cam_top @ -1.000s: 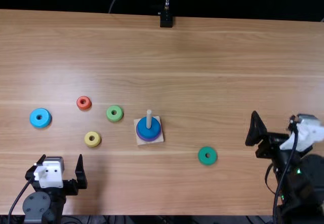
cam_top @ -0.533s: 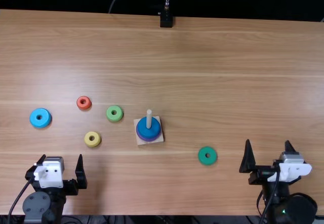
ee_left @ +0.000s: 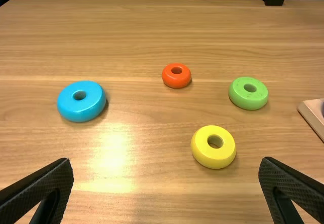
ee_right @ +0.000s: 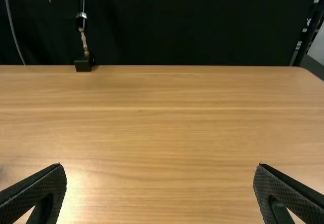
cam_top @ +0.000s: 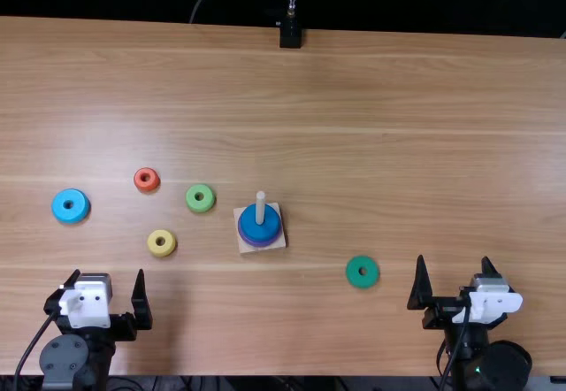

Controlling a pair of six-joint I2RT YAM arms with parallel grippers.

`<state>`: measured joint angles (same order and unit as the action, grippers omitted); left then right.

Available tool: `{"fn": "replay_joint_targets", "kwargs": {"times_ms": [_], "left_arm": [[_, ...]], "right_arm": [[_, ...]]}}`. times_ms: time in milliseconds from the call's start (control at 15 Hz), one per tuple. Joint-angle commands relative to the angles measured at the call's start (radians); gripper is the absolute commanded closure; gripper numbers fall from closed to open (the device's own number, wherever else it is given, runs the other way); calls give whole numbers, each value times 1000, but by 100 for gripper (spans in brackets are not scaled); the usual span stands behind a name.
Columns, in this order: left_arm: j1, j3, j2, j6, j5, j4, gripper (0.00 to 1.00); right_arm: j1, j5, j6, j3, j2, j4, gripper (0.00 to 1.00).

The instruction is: Build the Hanoi tower: stack the rings onto the peg from bottom to top in this color order: purple, dark blue, light blue, dark green, light green, yellow, orange.

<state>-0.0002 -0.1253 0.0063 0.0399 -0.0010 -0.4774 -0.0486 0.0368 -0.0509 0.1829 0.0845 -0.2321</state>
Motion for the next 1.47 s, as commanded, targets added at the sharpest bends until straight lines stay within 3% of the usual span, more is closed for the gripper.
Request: {"fn": "replay_joint_targets", "kwargs": {"times_ms": [0, 667, 1400], "left_arm": [[-1, 116, -6, -1, -6, -66, 0], [-1, 116, -6, -1, -6, -66, 0], [-1, 116, -6, -1, -6, -66, 0]], "right_arm": [[-7, -4, -1, -31, -34, 3, 0], [-13, -2, -4, -168, -84, -5, 0], [-13, 2, -4, -168, -84, -86, 0]]}}
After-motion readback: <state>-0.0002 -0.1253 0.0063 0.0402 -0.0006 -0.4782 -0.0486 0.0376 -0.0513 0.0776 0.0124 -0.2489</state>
